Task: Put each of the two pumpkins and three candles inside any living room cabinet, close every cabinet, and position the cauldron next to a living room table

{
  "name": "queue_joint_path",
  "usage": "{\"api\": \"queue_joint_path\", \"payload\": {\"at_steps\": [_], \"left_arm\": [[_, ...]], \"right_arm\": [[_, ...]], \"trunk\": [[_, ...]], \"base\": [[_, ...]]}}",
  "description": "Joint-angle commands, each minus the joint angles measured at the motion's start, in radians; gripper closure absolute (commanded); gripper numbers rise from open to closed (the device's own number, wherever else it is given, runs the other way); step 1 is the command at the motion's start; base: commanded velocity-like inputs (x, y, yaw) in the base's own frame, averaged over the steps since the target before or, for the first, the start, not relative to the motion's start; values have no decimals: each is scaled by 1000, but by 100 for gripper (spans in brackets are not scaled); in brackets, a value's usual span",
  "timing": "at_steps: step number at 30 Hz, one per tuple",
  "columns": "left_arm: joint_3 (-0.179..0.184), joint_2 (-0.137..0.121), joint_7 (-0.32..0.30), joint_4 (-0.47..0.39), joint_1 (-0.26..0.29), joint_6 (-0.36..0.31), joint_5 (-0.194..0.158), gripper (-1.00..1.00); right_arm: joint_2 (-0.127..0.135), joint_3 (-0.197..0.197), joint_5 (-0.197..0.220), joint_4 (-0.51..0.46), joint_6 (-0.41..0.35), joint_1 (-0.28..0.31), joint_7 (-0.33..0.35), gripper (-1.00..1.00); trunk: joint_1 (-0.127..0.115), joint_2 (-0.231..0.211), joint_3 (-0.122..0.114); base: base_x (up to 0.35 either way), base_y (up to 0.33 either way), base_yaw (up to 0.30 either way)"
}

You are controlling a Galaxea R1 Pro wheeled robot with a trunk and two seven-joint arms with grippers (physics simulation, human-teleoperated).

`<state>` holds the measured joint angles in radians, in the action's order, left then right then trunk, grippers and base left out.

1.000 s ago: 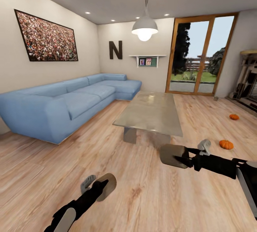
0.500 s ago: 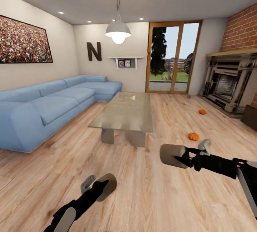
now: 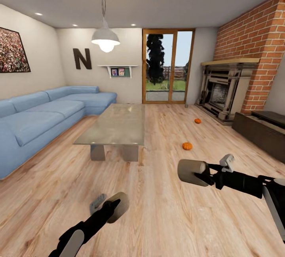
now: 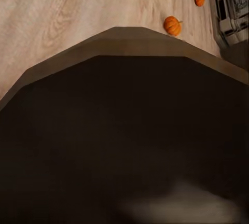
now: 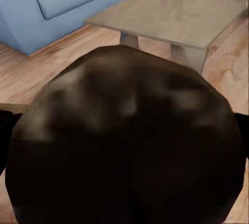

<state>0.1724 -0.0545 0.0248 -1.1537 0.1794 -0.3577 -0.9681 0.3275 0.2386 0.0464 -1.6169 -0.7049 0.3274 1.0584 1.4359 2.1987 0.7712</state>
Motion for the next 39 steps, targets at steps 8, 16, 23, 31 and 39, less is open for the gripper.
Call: {"api": "queue_joint_path", "payload": {"at_steps": [8,16,23,31,39], "left_arm": [[1,-1,3,-1,2,-3,-8,100],[2,-1,1,-1,4,-4,-8,100],[3,-1,2,-1,5,-4,-8,100],[3,-2,0,0,8,-9,-8,100],[3,-3,-1,0,8,-9,-8,100]], "right_arm": [[-6,2,7,0,-7,0,0,100],[-6,2,7,0,-6,0,2,100],[-5,3,7,0,-5,1,4,100],[-4,4,7,0,-5,0,5,100],[-4,4,7,0,-5,-1,5,100]], "trunk": [[-31,-56,-26],[-51,-91,-47],[-54,-98,-54],[-85,-154,-80],[-116,-210,-108]], "base": [[-229,-274,-112],[-204,-278,-268],[-7,-318,-281],[6,-331,-80],[0,-332,-232]]}}
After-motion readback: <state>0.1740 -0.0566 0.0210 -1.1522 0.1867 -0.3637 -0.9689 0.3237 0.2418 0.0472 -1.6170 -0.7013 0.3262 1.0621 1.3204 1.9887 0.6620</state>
